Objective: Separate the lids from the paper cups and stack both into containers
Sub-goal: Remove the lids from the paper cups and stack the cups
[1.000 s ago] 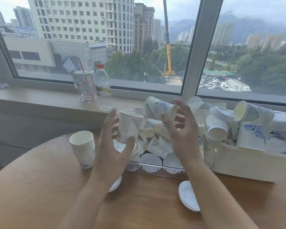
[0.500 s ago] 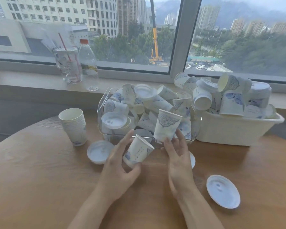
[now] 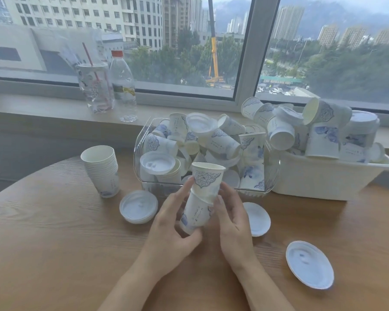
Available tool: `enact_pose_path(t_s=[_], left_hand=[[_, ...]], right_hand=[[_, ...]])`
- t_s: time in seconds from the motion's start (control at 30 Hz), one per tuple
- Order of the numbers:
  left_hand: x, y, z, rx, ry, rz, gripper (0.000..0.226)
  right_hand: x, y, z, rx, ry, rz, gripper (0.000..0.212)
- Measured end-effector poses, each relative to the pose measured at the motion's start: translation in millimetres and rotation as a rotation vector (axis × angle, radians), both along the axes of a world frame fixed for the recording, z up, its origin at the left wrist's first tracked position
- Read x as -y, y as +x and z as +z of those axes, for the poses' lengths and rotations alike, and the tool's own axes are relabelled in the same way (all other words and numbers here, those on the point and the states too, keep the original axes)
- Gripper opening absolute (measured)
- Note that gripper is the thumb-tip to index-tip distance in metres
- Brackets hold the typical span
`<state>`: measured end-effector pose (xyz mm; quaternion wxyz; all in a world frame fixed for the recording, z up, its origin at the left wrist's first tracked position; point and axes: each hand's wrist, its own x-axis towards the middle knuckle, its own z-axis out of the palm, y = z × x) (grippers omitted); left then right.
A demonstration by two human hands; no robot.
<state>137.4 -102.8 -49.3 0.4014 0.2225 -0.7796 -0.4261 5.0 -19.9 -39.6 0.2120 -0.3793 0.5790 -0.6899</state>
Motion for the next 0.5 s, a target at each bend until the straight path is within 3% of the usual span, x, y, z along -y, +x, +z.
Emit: enact_pose_path(t_s=[0.2, 0.33, 0.5], left_hand=[[2, -3, 1, 0.007, 0.058, -0.007, 0.099], [-1, -6, 1, 0.026, 0.056, -0.015, 0.098], [2, -7, -1, 0.020, 0.108, -0.014, 0.098]], right_hand=[[-2, -7, 4, -0.035, -0.003, -0.159, 0.018], [-5, -12, 5, -0.040, -0.033, -0.188, 0.037], [-5, -14, 3, -0.066, -0.037, -0.169, 0.029]])
